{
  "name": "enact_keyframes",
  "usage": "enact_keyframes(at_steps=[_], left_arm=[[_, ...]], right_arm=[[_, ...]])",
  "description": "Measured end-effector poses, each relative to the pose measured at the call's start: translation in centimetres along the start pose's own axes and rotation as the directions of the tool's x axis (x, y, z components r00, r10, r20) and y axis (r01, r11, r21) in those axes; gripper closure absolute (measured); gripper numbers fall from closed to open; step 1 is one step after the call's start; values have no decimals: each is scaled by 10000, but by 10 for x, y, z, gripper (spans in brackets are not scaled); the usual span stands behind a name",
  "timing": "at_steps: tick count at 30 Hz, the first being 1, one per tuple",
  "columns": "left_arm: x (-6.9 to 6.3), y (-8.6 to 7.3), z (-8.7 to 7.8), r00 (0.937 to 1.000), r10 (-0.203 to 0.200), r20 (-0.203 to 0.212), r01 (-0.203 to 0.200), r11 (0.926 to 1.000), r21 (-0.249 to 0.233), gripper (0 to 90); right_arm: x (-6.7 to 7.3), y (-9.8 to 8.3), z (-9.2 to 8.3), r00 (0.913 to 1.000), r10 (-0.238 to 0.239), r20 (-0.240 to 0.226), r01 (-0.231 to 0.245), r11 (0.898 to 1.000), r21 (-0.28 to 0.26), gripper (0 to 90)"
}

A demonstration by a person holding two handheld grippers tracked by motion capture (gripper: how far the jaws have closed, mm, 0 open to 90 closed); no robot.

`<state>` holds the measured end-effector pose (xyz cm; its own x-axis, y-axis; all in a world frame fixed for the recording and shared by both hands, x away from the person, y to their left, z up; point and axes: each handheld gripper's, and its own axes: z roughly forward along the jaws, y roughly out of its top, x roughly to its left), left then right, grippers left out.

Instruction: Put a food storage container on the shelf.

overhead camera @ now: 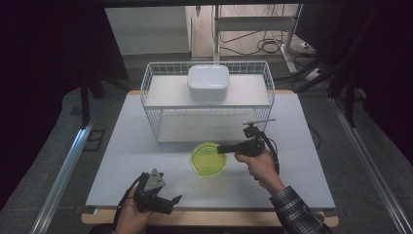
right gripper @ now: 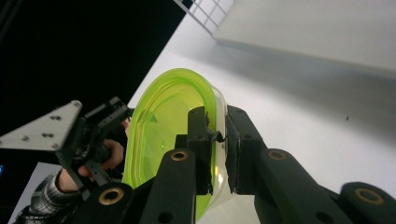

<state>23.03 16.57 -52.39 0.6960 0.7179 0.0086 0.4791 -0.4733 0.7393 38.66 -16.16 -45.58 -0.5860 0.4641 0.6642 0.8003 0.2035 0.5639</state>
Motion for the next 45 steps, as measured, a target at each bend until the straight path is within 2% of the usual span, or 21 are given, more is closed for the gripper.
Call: enact_keyframes(at_steps=[17,28,35,45], left_arm=[[1,0,1,10000,-47,37,47,10000,24,20],[2,0,0,9999,-104,-87,104,9999,-11,19],[4,-1,0,9996,-239,-144,238,9997,-46,17],[4,-1,1,9997,-214,-132,214,9998,42,17]], right_arm=[[24,22,-25,9997,-66,-221,55,9987,-512,816],[38,43,-44,9992,-262,-291,229,9937,-1099,816],[49,62,-61,9991,-298,-316,245,9872,-1573,816],[62,85,-76,9986,-316,-423,225,9791,-2021,816]])
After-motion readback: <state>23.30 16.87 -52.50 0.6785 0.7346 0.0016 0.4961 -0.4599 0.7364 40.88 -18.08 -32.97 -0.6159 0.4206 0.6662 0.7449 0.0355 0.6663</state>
